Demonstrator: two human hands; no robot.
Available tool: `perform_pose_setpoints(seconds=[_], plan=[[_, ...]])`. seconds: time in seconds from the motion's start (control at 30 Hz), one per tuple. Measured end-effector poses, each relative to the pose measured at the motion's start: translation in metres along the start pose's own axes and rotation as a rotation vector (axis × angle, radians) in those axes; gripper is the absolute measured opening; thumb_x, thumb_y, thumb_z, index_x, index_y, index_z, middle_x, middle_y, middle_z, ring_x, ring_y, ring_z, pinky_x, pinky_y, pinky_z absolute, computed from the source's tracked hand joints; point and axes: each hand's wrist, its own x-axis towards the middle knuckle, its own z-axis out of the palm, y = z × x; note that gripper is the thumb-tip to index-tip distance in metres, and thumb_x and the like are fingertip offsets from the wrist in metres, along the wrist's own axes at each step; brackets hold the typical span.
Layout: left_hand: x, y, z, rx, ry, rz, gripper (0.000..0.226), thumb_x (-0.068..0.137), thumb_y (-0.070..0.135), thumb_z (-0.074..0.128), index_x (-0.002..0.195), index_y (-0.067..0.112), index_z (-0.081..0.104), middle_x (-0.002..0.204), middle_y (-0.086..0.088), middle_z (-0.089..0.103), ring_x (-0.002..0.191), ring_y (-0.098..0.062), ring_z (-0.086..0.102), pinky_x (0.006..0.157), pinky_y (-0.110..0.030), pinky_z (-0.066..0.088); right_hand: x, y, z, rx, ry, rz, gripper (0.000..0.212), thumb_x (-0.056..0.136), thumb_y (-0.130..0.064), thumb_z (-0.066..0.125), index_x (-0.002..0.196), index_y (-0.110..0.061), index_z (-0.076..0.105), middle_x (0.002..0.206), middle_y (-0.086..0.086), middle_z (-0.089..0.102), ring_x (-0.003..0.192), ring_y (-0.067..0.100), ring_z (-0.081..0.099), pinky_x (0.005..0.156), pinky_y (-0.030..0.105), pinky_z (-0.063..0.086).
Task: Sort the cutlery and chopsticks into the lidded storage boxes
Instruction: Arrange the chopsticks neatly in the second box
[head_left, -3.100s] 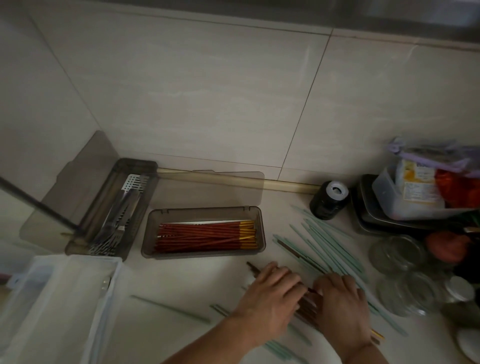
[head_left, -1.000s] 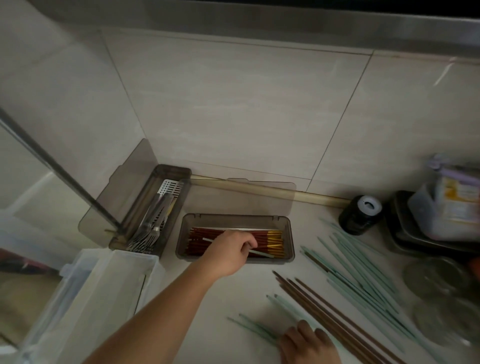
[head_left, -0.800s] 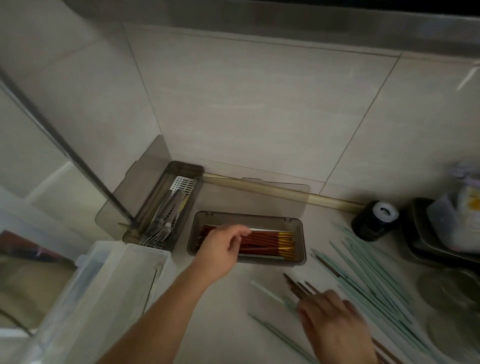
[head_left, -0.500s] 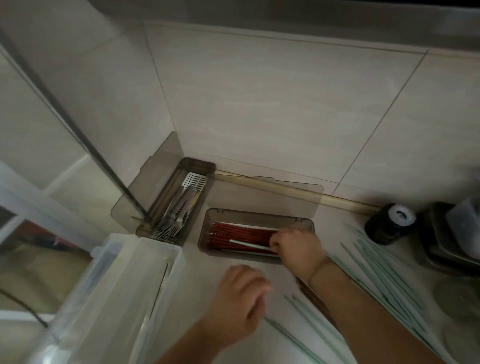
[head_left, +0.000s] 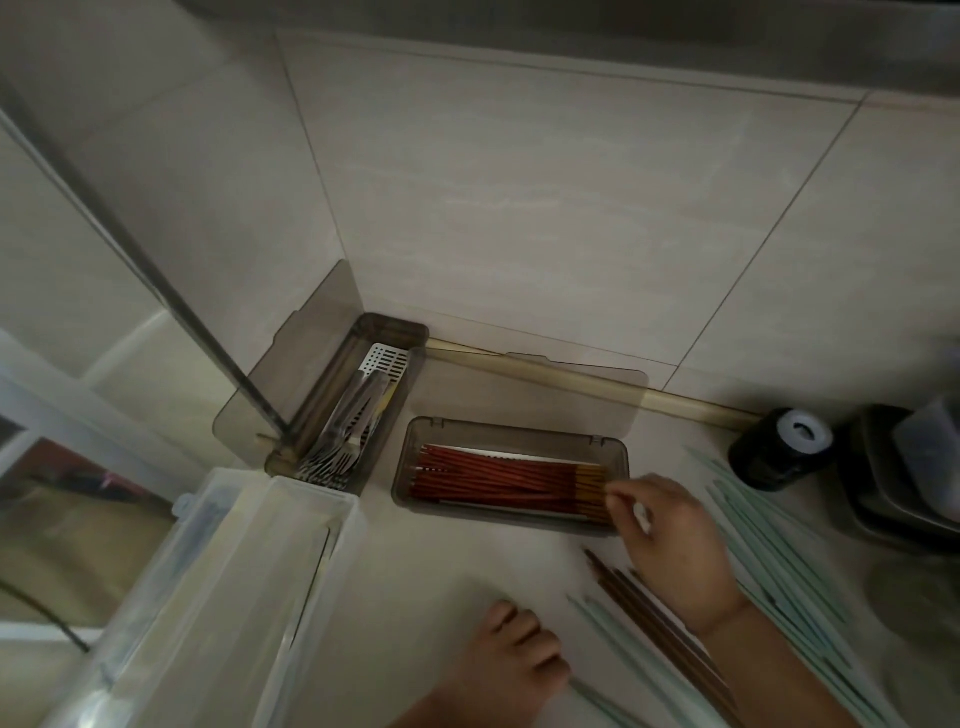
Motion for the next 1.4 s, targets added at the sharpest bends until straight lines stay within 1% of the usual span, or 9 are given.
perform_pose_setpoints(seconds=[0.2, 0.33, 0.57, 0.63, 0.73, 0.87, 1.03, 1.27, 1.4], plan=[[0.009, -0.02, -0.023, -0.072, 0.166, -0.009, 0.008, 0.084, 0.02, 0.065, 0.08, 0.027, 0.065, 0.086, 0.009, 0.064, 0.072, -0.017, 0.058, 0.074, -0.027, 0.046, -0.061, 0.032, -0.027, 0.003, 0.145, 0.152, 0.009, 0.085, -0.023, 0.064, 0.089, -0.018, 0.071, 0.075, -0.012, 0.061, 0.068, 0.0, 0.052, 0.066, 0.01, 0.042], [0.04, -0.054, -0.053, -0.163, 0.256, -0.297, 0.012, 0.09, 0.028, 0.056, 0.085, 0.025, 0.067, 0.089, 0.01, 0.063, 0.08, -0.016, 0.055, 0.073, -0.034, 0.041, -0.095, 0.024, -0.015, -0.074, 0.101, 0.155, 0.013, 0.072, -0.034, 0.065, 0.079, -0.025, 0.072, 0.073, -0.008, 0.066, 0.065, 0.01, 0.06, 0.055, 0.02, 0.046], [0.089, -0.104, -0.068, -0.245, -0.169, -0.687, 0.001, 0.083, 0.033, 0.072, 0.082, 0.033, 0.072, 0.08, 0.02, 0.061, 0.084, -0.007, 0.059, 0.089, -0.037, 0.046, -0.126, 0.013, 0.007, -0.194, -0.197, -0.006, 0.024, 0.053, -0.041, 0.083, 0.073, -0.032, 0.072, 0.077, -0.012, 0.066, 0.066, 0.016, 0.066, 0.049, 0.02, 0.052], [0.094, -0.11, -0.064, -0.221, -0.293, -0.733, 0.003, 0.082, 0.037, 0.072, 0.079, 0.037, 0.071, 0.078, 0.023, 0.059, 0.085, -0.004, 0.058, 0.094, -0.038, 0.043, -0.132, 0.01, 0.008, -0.193, -0.169, -0.048, 0.009, 0.079, -0.051, 0.06, 0.084, -0.044, 0.062, 0.083, -0.016, 0.056, 0.071, 0.01, 0.059, 0.054, 0.022, 0.051], [0.097, -0.115, -0.057, -0.177, -0.402, -0.765, 0.014, 0.08, 0.034, 0.071, 0.068, 0.04, 0.068, 0.072, 0.025, 0.057, 0.089, -0.006, 0.06, 0.095, -0.039, 0.039, -0.14, 0.011, 0.013, -0.287, -0.137, -0.122, 0.028, 0.089, -0.053, 0.036, 0.114, -0.061, 0.046, 0.092, -0.014, 0.045, 0.082, -0.003, 0.045, 0.064, 0.02, 0.046], [0.096, -0.119, -0.053, -0.222, -0.399, -0.791, 0.009, 0.078, 0.039, 0.074, 0.073, 0.041, 0.067, 0.077, 0.022, 0.061, 0.089, -0.006, 0.06, 0.094, -0.039, 0.035, -0.143, 0.014, 0.024, -0.383, -0.071, -0.235, 0.036, 0.092, -0.044, 0.039, 0.066, -0.032, 0.06, 0.076, -0.012, 0.049, 0.06, 0.011, 0.058, 0.053, 0.023, 0.049], [0.085, -0.112, -0.059, -0.264, -0.201, -0.741, 0.007, 0.087, 0.038, 0.064, 0.09, 0.033, 0.069, 0.089, 0.015, 0.068, 0.091, -0.01, 0.061, 0.087, -0.035, 0.043, -0.137, -0.007, 0.027, -0.583, -0.067, -0.259, 0.013, 0.062, -0.022, 0.055, 0.05, -0.026, 0.053, 0.052, -0.006, 0.05, 0.043, 0.017, 0.052, 0.037, 0.025, 0.04], [0.033, -0.041, -0.054, -0.32, 0.596, -0.613, 0.01, 0.088, 0.024, 0.054, 0.093, 0.023, 0.062, 0.099, 0.004, 0.056, 0.097, -0.018, 0.051, 0.085, -0.03, 0.04, -0.093, -0.026, 0.014, -0.439, 0.075, -0.13, 0.021, 0.079, -0.025, 0.05, 0.066, -0.022, 0.066, 0.062, -0.003, 0.063, 0.056, 0.022, 0.061, 0.048, 0.03, 0.047], [0.011, -0.004, -0.03, -0.333, 0.357, -0.264, 0.012, 0.075, 0.01, 0.068, 0.084, 0.017, 0.064, 0.092, 0.0, 0.06, 0.084, -0.021, 0.055, 0.079, -0.033, 0.046, -0.003, -0.046, 0.013, -0.284, 0.036, -0.14, 0.009, 0.087, -0.018, 0.059, 0.08, -0.023, 0.062, 0.071, -0.005, 0.064, 0.066, 0.021, 0.058, 0.056, 0.031, 0.046]])
